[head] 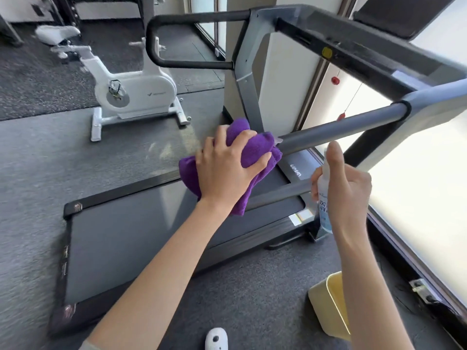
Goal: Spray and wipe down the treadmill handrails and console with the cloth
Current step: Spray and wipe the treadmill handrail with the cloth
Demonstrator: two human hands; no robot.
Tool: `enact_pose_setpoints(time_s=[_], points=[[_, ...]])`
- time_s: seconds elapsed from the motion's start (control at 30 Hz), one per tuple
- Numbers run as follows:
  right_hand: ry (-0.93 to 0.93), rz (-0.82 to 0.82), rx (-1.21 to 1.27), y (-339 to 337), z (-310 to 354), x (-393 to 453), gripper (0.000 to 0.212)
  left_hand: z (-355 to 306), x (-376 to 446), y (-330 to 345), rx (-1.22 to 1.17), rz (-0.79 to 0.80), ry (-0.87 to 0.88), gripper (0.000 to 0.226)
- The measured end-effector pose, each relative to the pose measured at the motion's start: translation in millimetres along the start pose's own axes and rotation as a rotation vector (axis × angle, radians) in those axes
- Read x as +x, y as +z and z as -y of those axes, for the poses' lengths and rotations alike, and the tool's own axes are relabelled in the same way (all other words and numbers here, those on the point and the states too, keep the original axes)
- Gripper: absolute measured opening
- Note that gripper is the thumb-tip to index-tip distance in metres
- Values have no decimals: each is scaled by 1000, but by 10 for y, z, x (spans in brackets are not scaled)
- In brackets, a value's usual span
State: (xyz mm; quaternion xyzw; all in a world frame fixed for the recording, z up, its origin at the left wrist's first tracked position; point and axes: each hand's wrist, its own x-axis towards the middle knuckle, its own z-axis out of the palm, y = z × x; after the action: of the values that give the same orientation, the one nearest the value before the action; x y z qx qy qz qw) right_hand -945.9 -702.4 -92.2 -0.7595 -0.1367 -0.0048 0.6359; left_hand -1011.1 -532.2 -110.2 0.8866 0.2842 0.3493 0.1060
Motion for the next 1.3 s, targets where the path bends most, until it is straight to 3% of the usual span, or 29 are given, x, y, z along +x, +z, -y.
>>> enact_pose_setpoints(time_s=[0.13, 0.37, 0.43, 0.57, 0.67, 0.97, 1.3], points=[[41, 5, -26, 86, -29, 134, 79, -43, 117, -81, 29, 151, 68, 56], [35, 18, 84, -77, -285, 329, 86, -95, 77, -46, 185, 97, 107, 62], [38, 40, 118, -181, -338, 470, 92, -261, 186, -2, 289, 122, 195, 66], [1, 104, 155, -444, -412, 796, 98, -687, 537, 150, 346, 377, 233, 84], [-34, 144, 166, -694, -482, 1089, 97, -1065, 759, 426, 327, 437, 215, 88], [-38, 174, 100, -1464, -701, 1963, 84, -2184, 1216, 1309, 313, 476, 245, 81], [64, 230, 89, -1629, -924, 2212, 82, -1813, 863, 815, 357, 428, 97, 89]])
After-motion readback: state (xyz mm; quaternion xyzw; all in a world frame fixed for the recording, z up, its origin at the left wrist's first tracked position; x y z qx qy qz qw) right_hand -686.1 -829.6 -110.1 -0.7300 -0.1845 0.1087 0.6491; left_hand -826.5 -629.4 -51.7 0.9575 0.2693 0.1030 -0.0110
